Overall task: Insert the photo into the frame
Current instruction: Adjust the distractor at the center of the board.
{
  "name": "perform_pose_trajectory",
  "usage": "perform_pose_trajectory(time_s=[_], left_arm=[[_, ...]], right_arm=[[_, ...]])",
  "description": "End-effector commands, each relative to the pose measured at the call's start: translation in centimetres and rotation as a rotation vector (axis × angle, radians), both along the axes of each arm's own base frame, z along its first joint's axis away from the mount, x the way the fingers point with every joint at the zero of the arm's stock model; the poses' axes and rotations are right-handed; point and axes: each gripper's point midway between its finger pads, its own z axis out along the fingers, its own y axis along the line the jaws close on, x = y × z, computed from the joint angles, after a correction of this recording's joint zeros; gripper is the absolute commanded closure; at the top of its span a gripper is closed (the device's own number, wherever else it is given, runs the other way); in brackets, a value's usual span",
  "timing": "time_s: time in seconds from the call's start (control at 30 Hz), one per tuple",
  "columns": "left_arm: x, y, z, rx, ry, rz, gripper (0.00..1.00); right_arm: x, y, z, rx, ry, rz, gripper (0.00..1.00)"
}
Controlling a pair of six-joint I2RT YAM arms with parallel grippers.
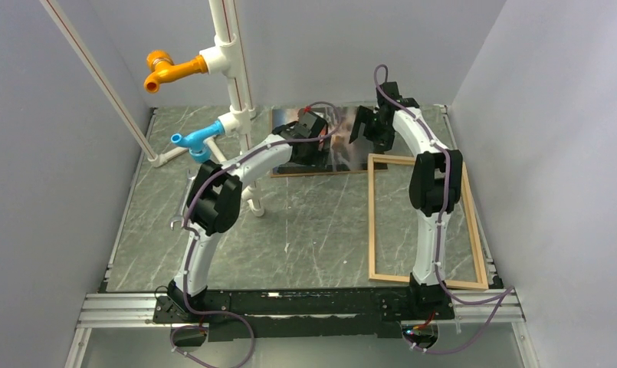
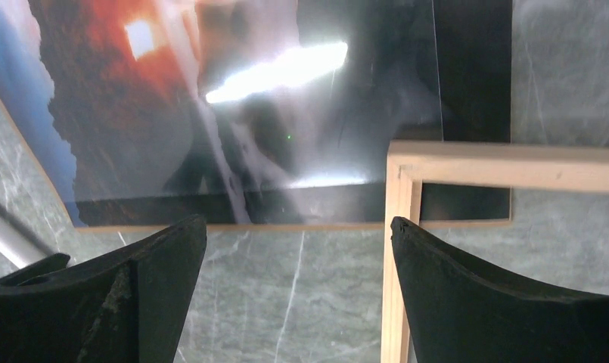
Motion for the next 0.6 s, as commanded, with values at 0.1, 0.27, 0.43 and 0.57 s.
perform_pose_trajectory(time_s=[0.1, 0.27, 0.43, 0.57], left_arm=[[3.3, 4.2, -0.6, -0.023, 0.043, 0.157, 0.08], [3.6, 4.8, -0.7, -0.018, 0.053, 0.173, 0.06], [3.7, 5.5, -1.0, 0.007, 0.056, 0.17, 0.02], [3.9, 6.8, -2.0, 0.036, 0.087, 0.204, 0.02]], right_arm=[[3.4, -1.2, 0.5, -0.002, -0.041, -0.01, 0.06], [3.9, -1.5, -0.9, 0.019, -0.022, -0.018, 0.06], [3.9, -1.9, -2.2, 0.03, -0.008, -0.026, 0.06], [4.4, -2.6, -2.8, 0.03, -0.003, -0.039, 0.06]])
